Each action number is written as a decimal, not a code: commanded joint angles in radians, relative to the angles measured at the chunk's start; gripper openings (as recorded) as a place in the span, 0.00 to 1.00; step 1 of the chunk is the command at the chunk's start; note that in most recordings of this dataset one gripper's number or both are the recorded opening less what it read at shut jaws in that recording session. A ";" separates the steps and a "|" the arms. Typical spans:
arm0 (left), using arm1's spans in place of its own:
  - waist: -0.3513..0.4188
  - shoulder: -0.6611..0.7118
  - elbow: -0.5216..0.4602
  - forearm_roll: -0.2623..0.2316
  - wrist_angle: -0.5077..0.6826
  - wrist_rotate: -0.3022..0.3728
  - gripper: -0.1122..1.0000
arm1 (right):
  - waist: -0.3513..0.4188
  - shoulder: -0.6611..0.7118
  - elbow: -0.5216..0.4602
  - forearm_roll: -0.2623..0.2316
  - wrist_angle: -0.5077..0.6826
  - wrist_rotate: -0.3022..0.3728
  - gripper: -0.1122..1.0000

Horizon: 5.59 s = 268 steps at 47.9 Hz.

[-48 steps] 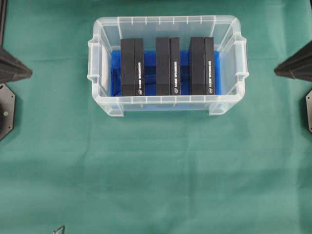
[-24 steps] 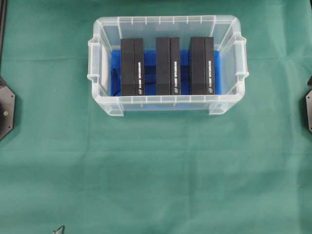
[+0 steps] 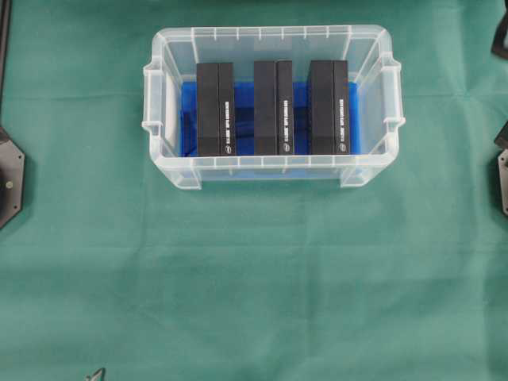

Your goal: Take the box out of the case with the right arm.

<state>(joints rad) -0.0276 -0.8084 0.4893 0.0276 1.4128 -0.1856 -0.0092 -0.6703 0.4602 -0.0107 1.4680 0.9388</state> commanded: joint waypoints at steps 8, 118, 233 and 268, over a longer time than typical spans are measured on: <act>-0.003 0.008 -0.025 0.002 -0.003 -0.002 0.12 | -0.009 0.003 -0.026 -0.015 0.009 0.428 0.10; -0.002 0.014 -0.021 0.003 0.005 -0.003 0.12 | -0.282 0.126 -0.026 -0.112 0.026 0.364 0.92; -0.002 0.032 -0.026 0.008 0.009 -0.002 0.12 | -0.163 0.871 -0.782 -0.095 -0.055 0.445 0.92; -0.002 0.028 -0.025 0.008 0.008 -0.002 0.12 | -0.163 0.873 -0.782 -0.095 -0.060 0.445 0.92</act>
<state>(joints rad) -0.0276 -0.7808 0.4878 0.0337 1.4235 -0.1902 -0.1749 0.2224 -0.2976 -0.1043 1.4097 1.3852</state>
